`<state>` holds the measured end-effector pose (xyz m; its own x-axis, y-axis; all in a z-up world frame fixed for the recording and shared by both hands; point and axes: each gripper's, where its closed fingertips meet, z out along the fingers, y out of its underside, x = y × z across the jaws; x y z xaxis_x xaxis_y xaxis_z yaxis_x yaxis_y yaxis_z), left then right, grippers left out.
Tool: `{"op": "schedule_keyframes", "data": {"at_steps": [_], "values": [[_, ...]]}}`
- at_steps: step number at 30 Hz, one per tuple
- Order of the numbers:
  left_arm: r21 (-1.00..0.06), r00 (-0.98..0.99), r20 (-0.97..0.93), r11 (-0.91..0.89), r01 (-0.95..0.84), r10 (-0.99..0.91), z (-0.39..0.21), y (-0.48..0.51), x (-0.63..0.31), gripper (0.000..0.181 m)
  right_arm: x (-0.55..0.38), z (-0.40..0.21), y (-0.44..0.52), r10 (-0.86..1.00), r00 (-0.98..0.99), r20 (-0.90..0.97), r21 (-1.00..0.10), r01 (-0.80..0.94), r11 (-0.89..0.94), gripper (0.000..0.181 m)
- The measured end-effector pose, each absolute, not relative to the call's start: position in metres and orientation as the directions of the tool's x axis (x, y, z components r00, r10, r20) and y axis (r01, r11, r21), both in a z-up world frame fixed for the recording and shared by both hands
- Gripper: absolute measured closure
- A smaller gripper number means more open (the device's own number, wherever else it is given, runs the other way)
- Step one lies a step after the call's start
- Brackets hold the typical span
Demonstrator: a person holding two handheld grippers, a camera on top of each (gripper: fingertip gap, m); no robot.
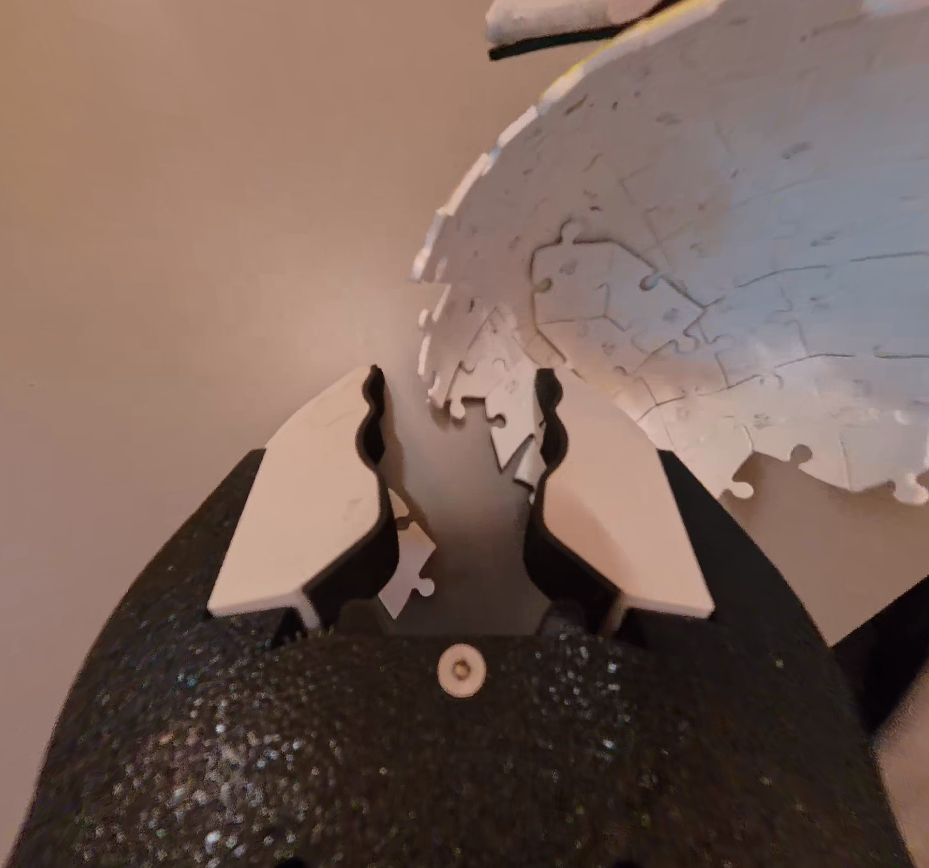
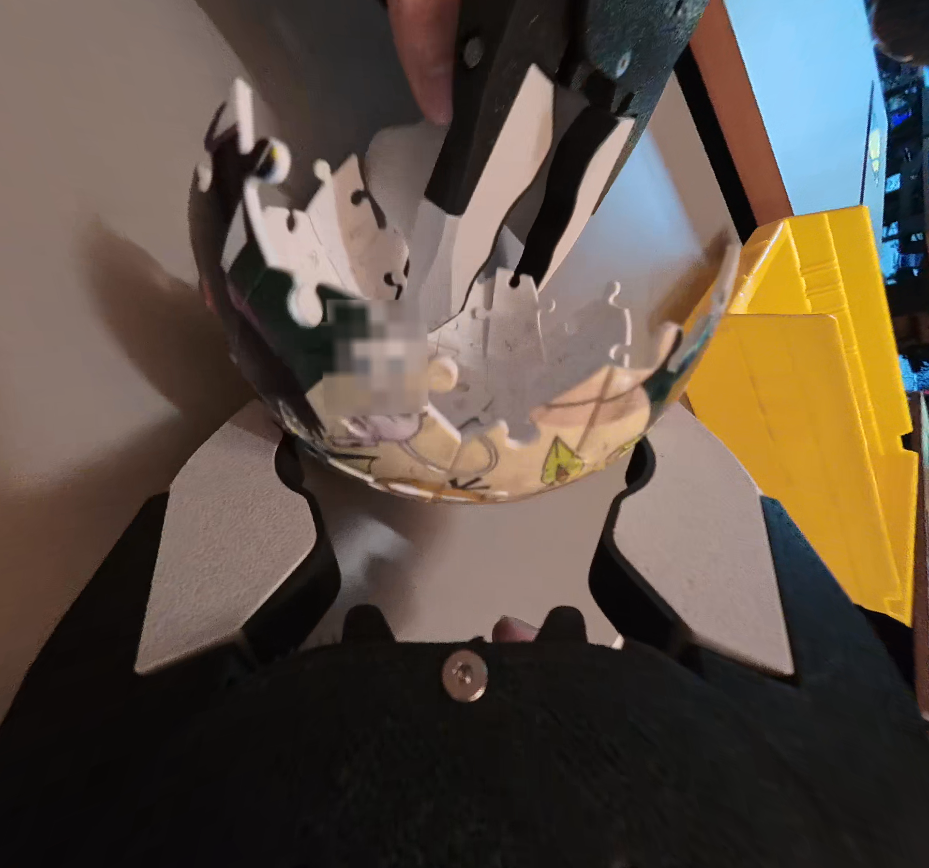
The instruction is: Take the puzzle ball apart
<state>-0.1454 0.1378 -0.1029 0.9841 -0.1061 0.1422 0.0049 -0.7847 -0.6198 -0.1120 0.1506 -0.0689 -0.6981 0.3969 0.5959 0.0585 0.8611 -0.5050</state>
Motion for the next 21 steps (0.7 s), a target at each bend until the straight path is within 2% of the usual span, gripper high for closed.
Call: {"op": "schedule_keyframes", "data": {"at_steps": [4,7,9,11,15,17,21], "values": [[-0.610,0.980,0.177,-0.792,0.033,-0.095,-0.102,0.130,-0.147,0.121,-0.112,-0.068,0.146,0.392,-0.678,0.622,-0.492,0.051,0.869,0.056],[-0.577,0.987,0.096,-0.815,-0.052,-0.131,-0.104,0.119,-0.150,0.120,-0.112,-0.067,0.145,0.398,-0.668,0.630,-0.492,0.053,0.869,0.057],[-0.574,0.987,0.044,-0.813,-0.101,-0.154,-0.105,0.117,-0.150,0.119,-0.111,-0.061,0.139,0.440,-0.660,0.609,-0.550,0.048,0.834,0.059],[-0.567,0.984,0.062,-0.818,-0.101,-0.165,-0.105,0.117,-0.146,0.128,-0.110,-0.054,0.134,0.508,-0.658,0.555,-0.640,0.052,0.767,0.059],[-0.560,0.984,0.059,-0.822,-0.104,-0.165,-0.105,0.116,-0.145,0.129,-0.106,-0.061,0.136,0.630,-0.659,0.411,-0.757,0.138,0.639,0.058],[-0.559,0.986,0.059,-0.823,-0.098,-0.157,-0.105,0.116,-0.145,0.130,-0.104,-0.066,0.132,0.656,-0.663,0.361,-0.783,0.166,0.599,0.059],[-0.553,0.990,0.061,-0.830,-0.071,-0.125,-0.106,0.115,-0.144,0.130,-0.112,-0.070,0.124,0.673,-0.632,0.385,-0.796,0.141,0.588,0.047]]}}
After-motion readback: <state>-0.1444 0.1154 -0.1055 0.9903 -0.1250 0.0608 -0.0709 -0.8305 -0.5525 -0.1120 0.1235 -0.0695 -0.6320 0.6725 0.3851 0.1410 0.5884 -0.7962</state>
